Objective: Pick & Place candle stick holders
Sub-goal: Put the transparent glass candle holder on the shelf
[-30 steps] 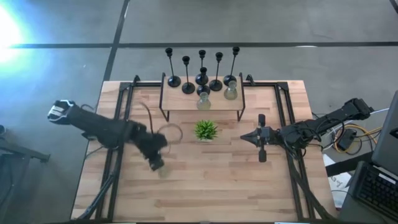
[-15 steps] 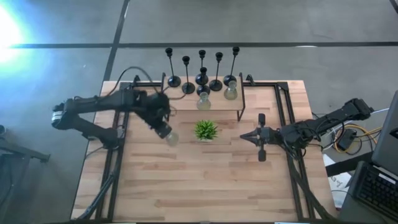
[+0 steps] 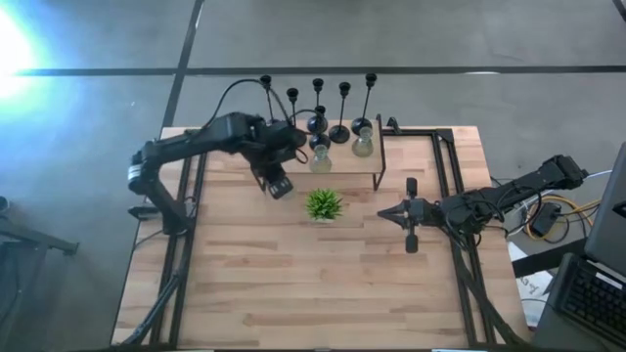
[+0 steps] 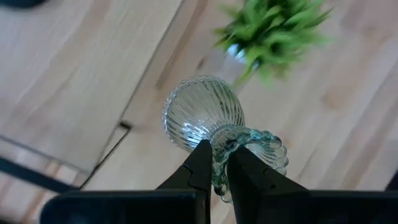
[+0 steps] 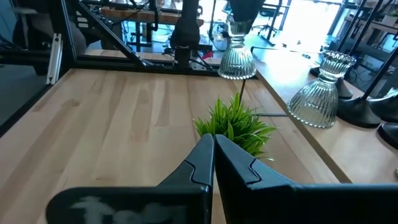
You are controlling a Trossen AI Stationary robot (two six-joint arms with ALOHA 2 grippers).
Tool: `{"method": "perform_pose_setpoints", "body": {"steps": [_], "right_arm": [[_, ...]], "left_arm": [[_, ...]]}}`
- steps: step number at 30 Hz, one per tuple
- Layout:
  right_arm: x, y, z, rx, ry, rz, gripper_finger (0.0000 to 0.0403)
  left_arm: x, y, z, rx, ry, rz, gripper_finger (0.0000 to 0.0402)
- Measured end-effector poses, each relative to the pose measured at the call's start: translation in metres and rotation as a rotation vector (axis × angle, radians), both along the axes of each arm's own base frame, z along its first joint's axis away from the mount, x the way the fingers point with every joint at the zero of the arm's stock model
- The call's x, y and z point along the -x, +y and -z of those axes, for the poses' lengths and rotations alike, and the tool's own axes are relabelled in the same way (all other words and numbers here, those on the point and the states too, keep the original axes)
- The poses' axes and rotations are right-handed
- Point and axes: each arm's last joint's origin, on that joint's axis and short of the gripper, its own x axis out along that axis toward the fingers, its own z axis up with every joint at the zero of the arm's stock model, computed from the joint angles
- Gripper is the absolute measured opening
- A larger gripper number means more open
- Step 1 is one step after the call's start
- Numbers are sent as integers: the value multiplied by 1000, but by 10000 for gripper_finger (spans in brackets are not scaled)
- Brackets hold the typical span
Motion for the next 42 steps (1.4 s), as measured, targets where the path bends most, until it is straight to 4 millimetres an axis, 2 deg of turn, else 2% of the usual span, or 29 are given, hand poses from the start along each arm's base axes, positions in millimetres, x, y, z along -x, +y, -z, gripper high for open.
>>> {"method": "perform_pose_setpoints", "body": {"steps": [7,18,25,30,34,42], "right_arm": [[0,0,1,2,5,-3,8],[0,0,3,18,13,-5,8],[0,0,3,22,13,-6,8],[0,0,3,22,13,-6,8],[0,0,3,21,13,-6,8],[1,0,7,24,26,-6,8]], "left_arm": [[-4,24,5,-44,81,-7,31],[8,56,-1,-104,70,-29,31],[11,67,-1,-121,61,-29,31],[12,66,-1,-120,64,-1,31],[18,57,-3,-86,112,22,31],[29,8,-27,-131,22,189,31]]}}
